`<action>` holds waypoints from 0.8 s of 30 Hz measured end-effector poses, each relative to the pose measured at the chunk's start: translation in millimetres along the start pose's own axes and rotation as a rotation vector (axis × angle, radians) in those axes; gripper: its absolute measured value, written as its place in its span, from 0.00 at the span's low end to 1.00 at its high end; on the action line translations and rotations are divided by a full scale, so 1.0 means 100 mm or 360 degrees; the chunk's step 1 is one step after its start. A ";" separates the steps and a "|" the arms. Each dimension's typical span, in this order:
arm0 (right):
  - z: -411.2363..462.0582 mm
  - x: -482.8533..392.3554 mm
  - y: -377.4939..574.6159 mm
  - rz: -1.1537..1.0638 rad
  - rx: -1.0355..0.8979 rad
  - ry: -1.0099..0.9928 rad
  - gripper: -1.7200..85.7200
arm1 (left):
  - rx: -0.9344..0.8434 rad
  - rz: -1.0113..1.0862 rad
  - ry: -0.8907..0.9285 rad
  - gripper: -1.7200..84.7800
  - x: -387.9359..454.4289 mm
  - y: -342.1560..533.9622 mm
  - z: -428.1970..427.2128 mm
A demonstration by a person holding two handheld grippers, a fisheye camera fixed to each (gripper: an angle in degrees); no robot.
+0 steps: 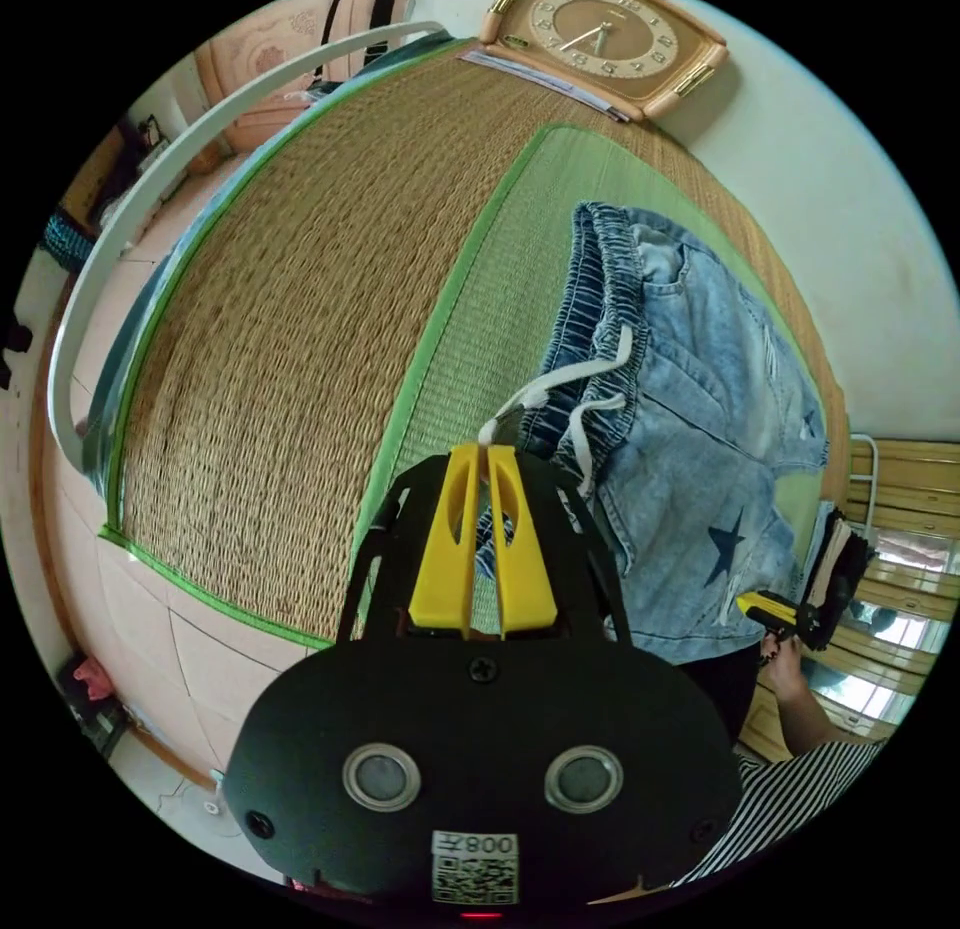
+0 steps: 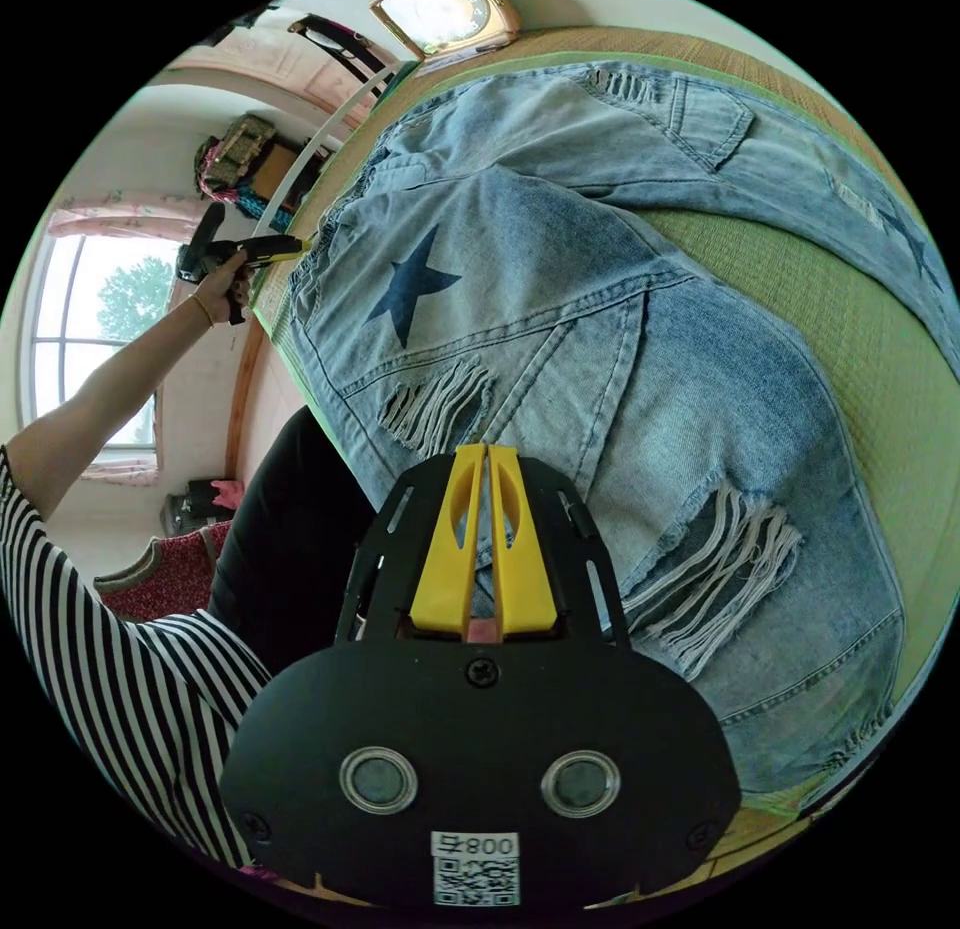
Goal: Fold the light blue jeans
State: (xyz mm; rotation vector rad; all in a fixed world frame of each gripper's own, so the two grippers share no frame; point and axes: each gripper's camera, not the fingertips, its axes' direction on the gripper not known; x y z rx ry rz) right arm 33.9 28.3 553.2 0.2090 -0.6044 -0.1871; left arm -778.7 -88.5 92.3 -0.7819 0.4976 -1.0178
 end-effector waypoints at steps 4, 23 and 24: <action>0.01 0.08 0.07 0.0022 0.0019 -0.0047 0.03 | 0.0256 0.0088 0.0173 0.04 0.12 0.01 -0.36; -0.22 0.24 0.33 0.0076 0.0093 -0.0070 0.02 | 0.0151 0.0570 -0.0016 0.11 1.08 0.05 -0.02; -0.25 0.26 0.34 0.0080 0.0093 -0.0086 0.02 | 0.0127 0.0538 -0.0049 0.11 1.02 0.06 0.04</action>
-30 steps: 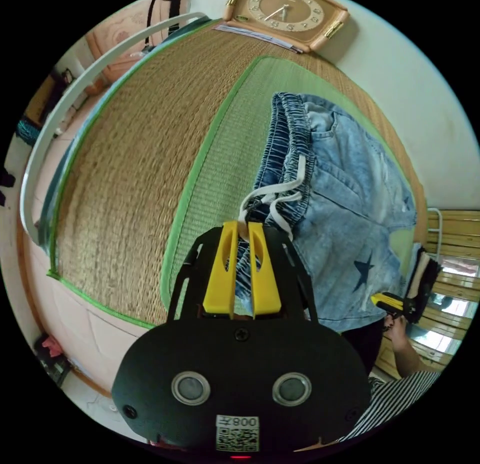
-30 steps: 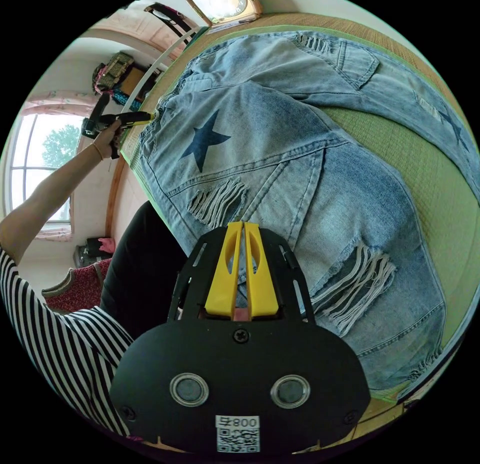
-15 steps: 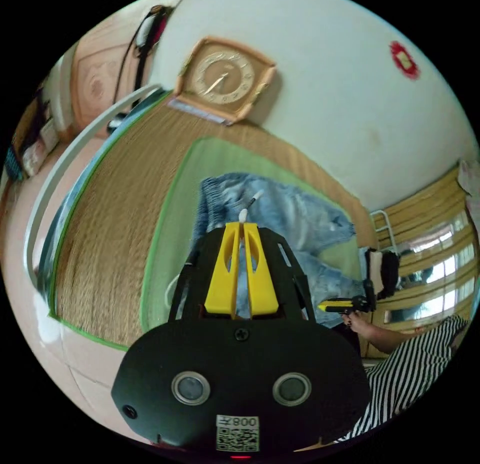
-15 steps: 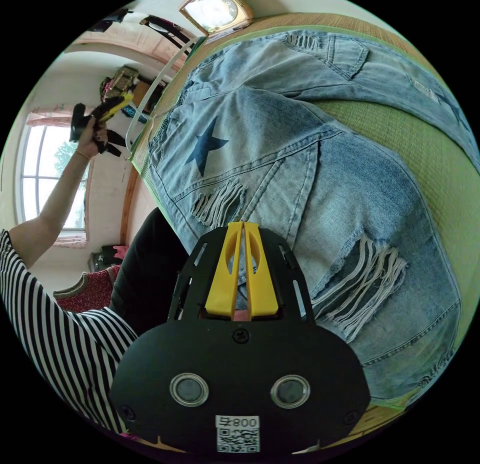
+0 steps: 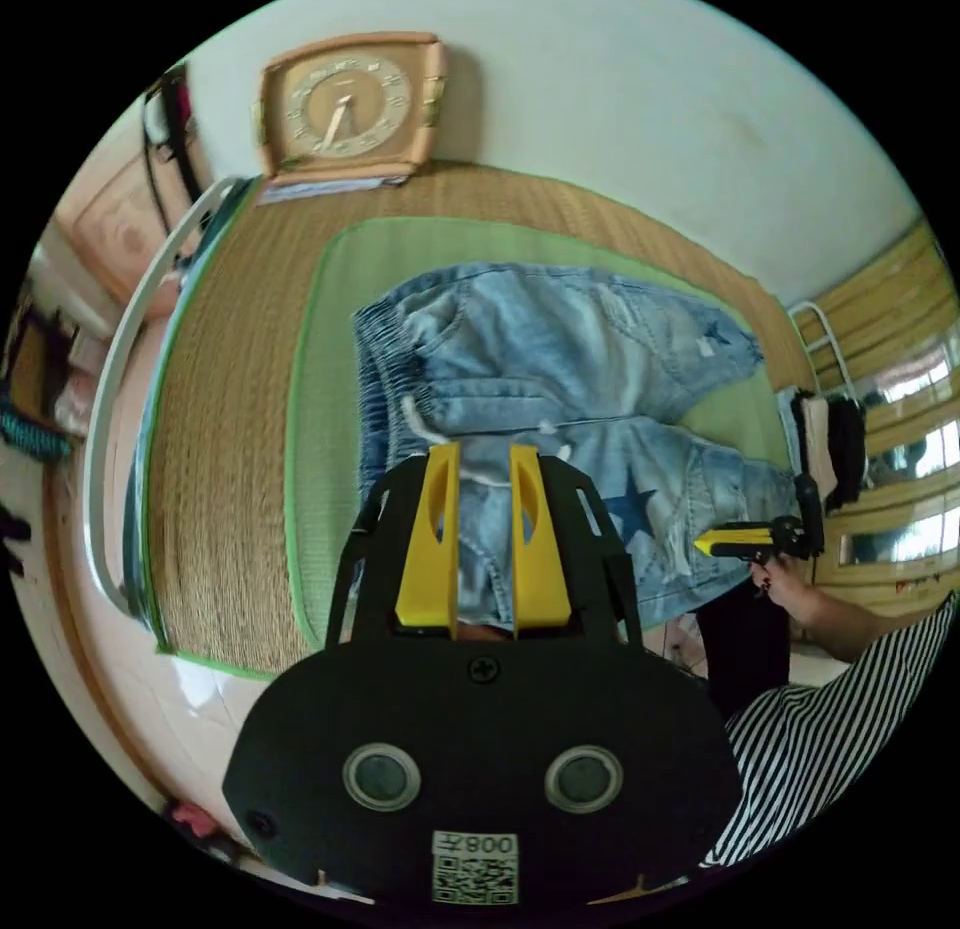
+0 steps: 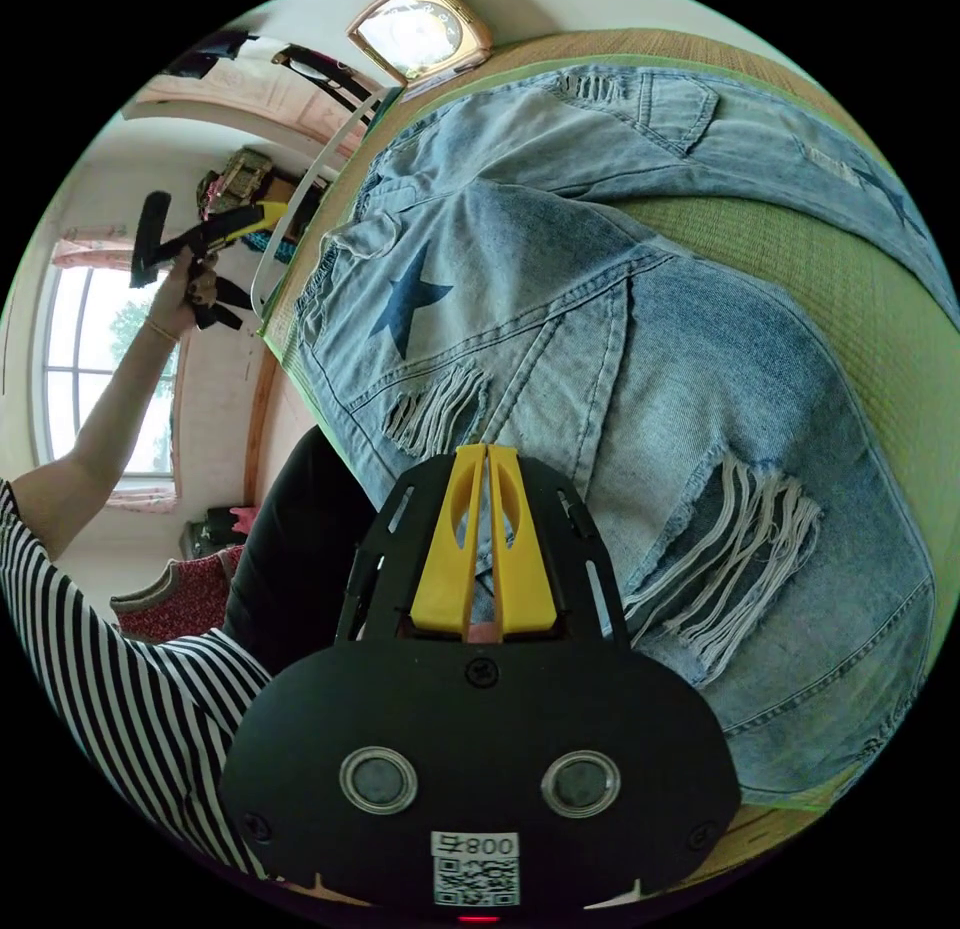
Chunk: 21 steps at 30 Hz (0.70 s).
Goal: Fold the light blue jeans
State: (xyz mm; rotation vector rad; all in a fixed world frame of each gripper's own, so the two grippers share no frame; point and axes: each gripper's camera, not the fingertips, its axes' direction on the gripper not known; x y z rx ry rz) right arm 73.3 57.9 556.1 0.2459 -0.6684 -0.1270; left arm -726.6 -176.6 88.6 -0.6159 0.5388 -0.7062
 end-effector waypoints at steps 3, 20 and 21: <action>-0.08 0.04 0.00 0.0004 -0.0002 -0.0017 0.02 | -0.0214 -0.0088 -0.0152 0.11 -0.17 0.11 0.33; -0.60 0.18 -0.07 0.0007 0.0007 -0.0029 0.02 | 0.0332 0.0041 -0.0020 0.03 0.22 -0.12 0.13; -0.64 0.17 -0.08 0.0011 0.0008 -0.0020 0.02 | 0.0365 0.0087 -0.0020 0.03 0.31 -0.16 0.11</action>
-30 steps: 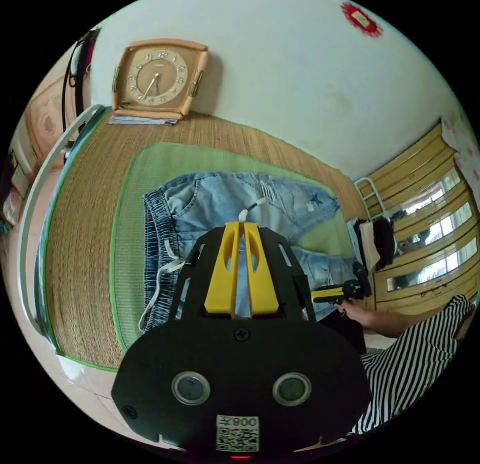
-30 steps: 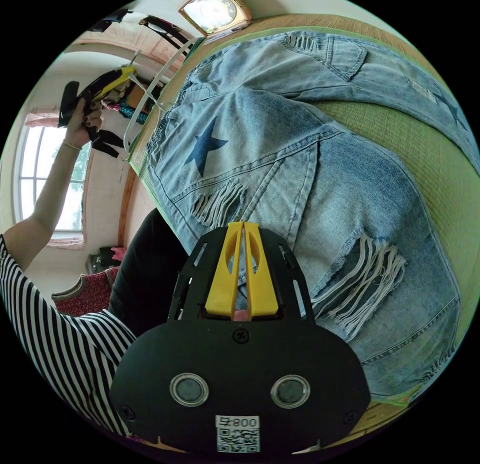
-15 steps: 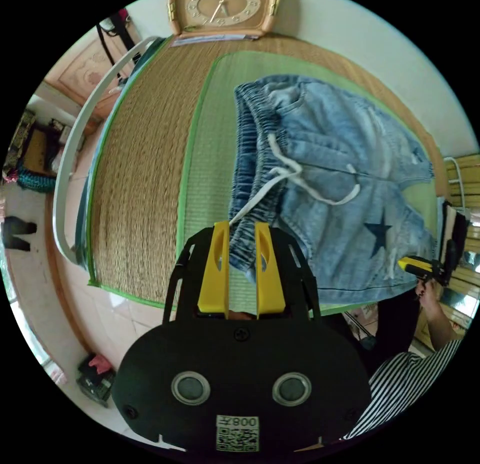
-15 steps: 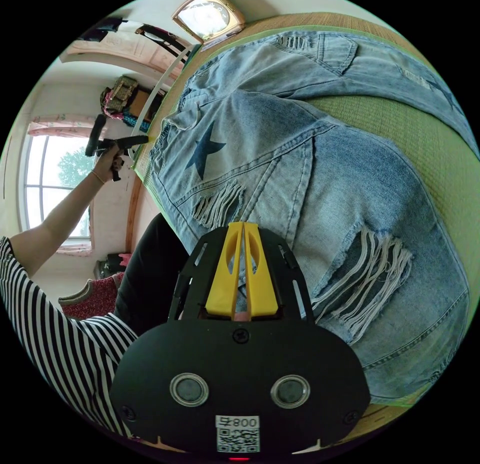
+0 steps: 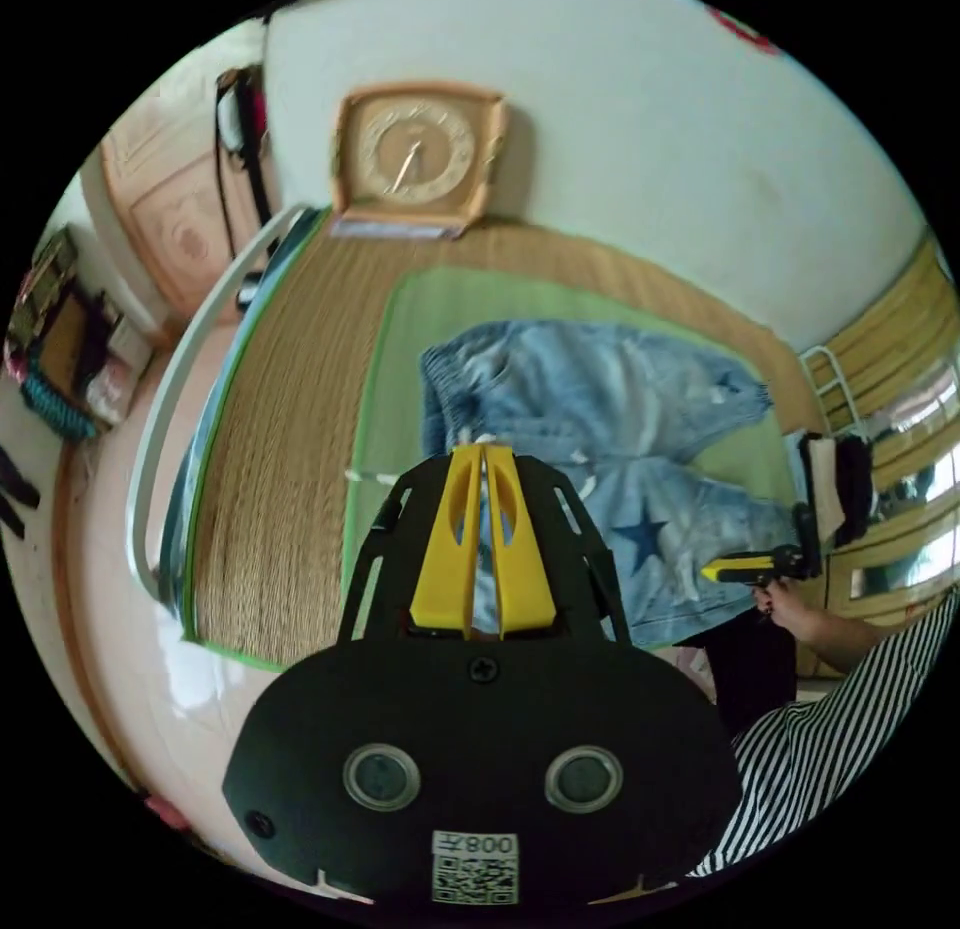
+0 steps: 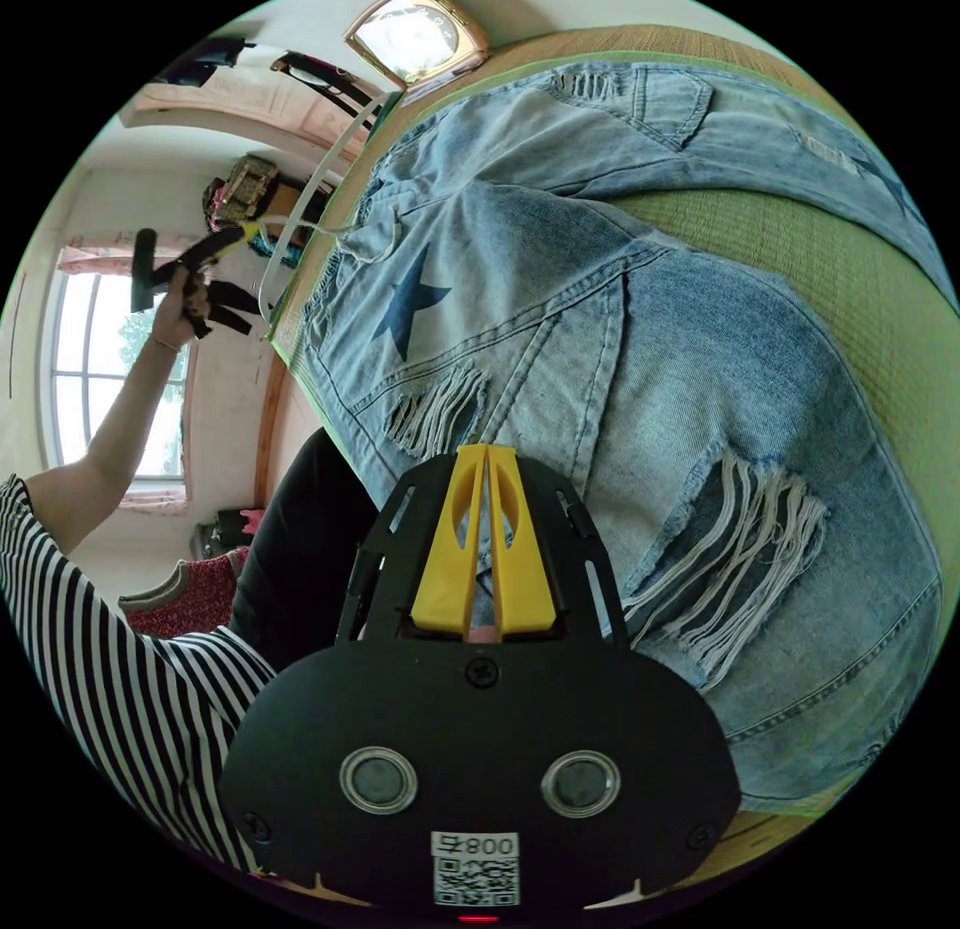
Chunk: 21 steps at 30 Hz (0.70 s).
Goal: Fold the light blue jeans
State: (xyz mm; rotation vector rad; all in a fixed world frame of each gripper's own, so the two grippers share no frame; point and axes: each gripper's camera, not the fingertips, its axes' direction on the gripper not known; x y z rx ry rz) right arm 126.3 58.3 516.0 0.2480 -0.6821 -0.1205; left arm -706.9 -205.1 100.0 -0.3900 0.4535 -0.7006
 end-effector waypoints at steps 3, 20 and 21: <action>-0.11 -0.04 -0.05 0.0001 -0.0013 0.0038 0.02 | -0.0009 0.0201 0.0141 0.04 0.35 -0.22 0.13; -1.49 0.73 0.73 0.0390 0.0329 0.0212 0.02 | -0.0811 0.0039 0.0099 0.03 0.70 0.56 1.89; -1.70 0.82 0.79 0.0419 0.0391 0.0286 0.02 | -0.0782 0.0057 0.0103 0.03 0.73 0.54 1.88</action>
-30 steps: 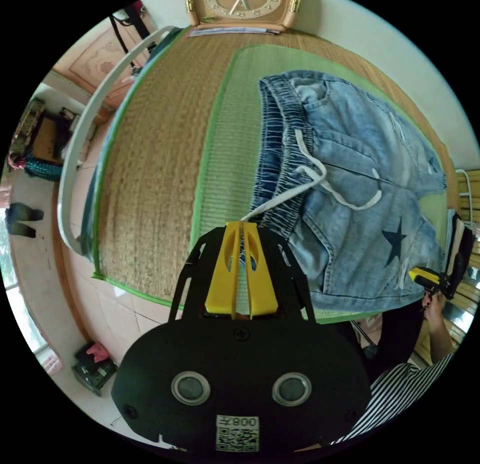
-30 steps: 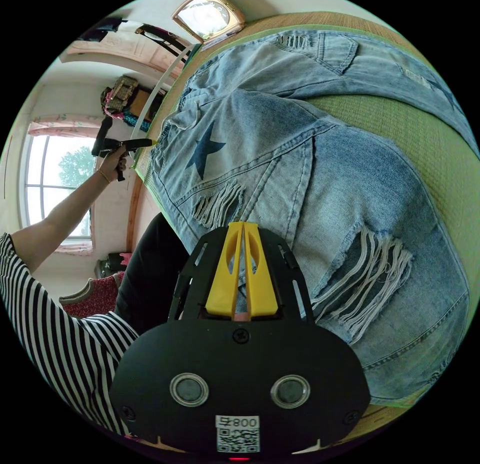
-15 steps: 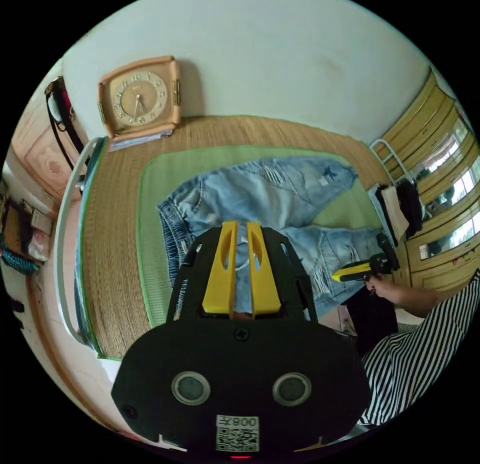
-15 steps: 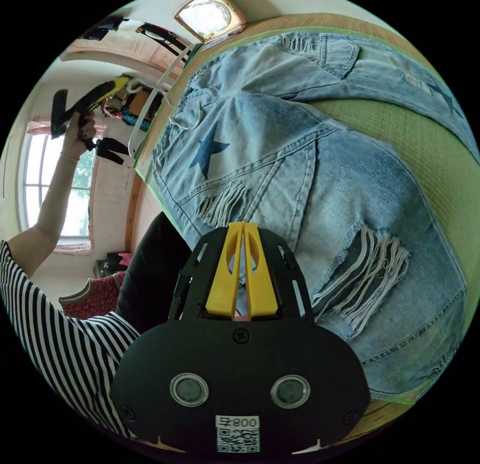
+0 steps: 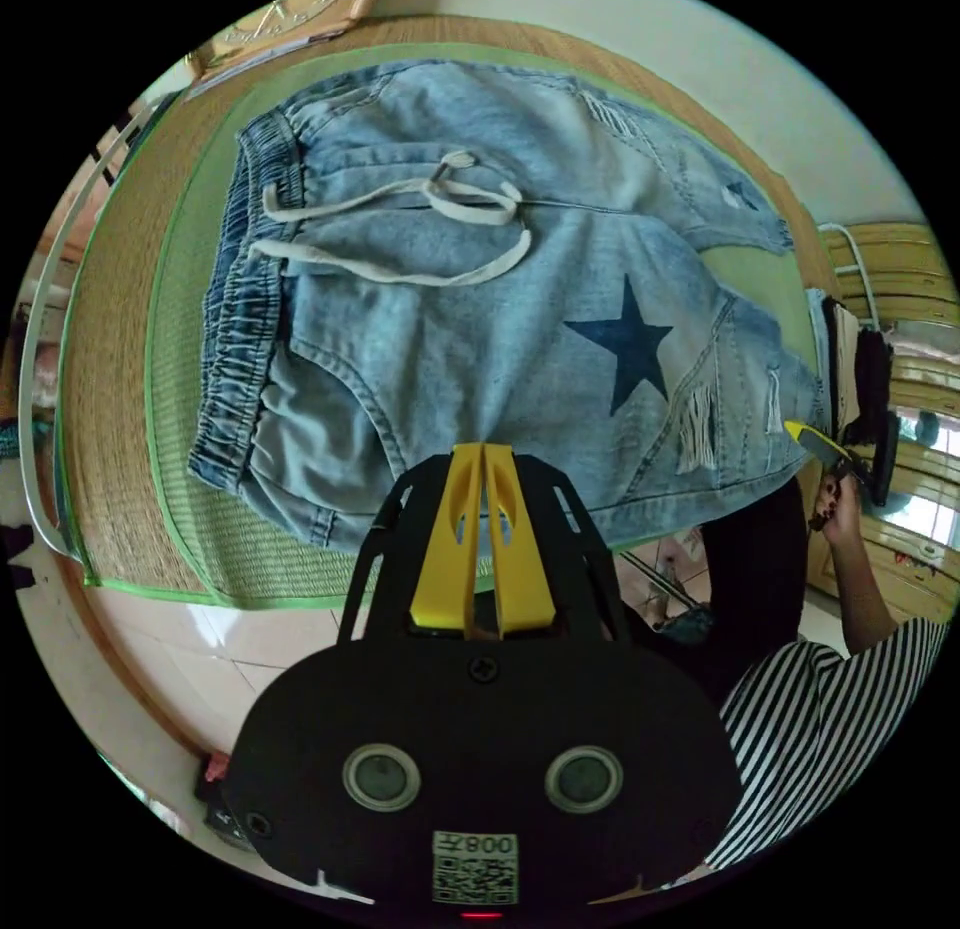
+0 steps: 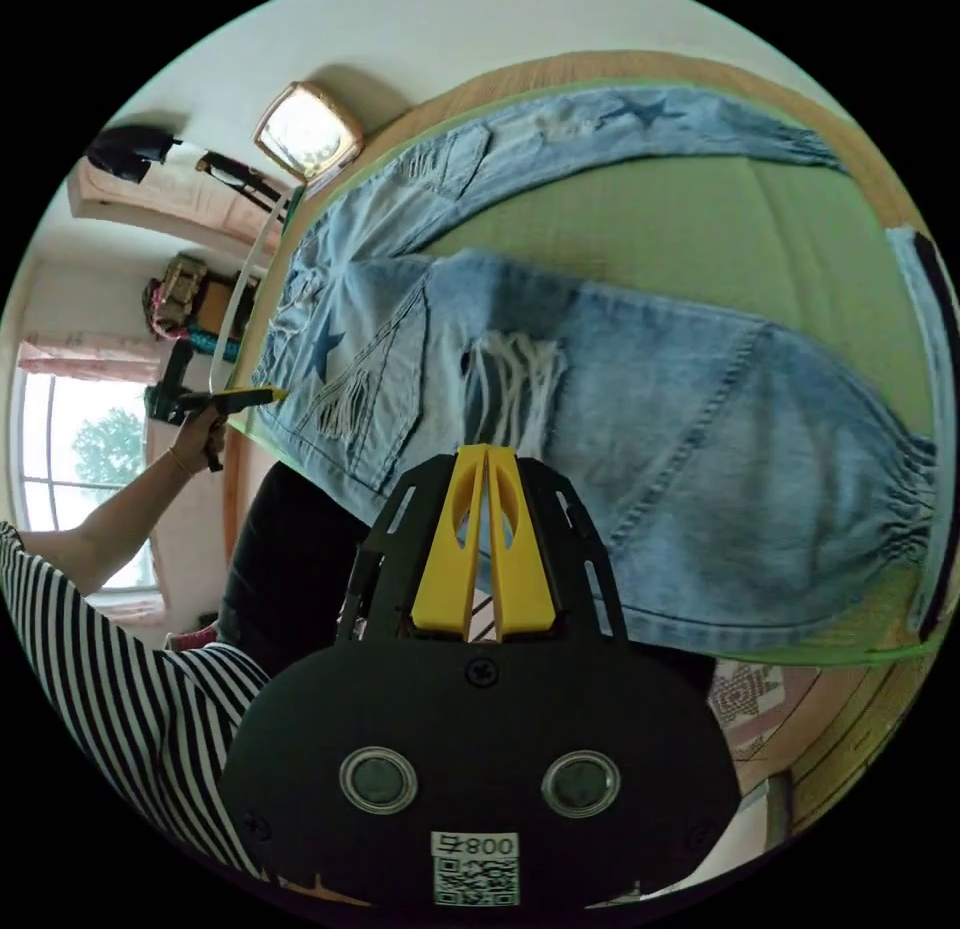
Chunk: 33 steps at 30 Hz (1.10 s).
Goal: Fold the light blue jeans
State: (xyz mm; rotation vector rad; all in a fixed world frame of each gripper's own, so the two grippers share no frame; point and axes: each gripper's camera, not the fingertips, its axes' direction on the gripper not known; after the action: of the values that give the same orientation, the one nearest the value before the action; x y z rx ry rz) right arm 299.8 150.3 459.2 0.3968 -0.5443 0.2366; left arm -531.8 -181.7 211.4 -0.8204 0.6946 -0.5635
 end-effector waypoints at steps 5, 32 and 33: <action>-0.72 0.95 -0.03 0.0325 0.0185 0.0442 0.02 | -0.0017 0.0247 0.0026 0.02 0.45 -0.29 0.20; -0.56 1.39 -2.91 0.0050 0.0365 0.0493 0.02 | 0.0162 0.0249 -0.0055 0.02 0.72 -1.56 0.57; -0.47 1.41 -3.19 0.0036 0.0332 0.0538 0.02 | 0.0129 0.0247 -0.0050 0.02 0.71 -1.57 0.61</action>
State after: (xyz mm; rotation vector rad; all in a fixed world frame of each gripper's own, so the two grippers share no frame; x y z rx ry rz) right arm 540.8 -100.4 402.8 0.5404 -0.1919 0.3756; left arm -469.8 -290.3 344.4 -0.6916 0.6959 -0.4350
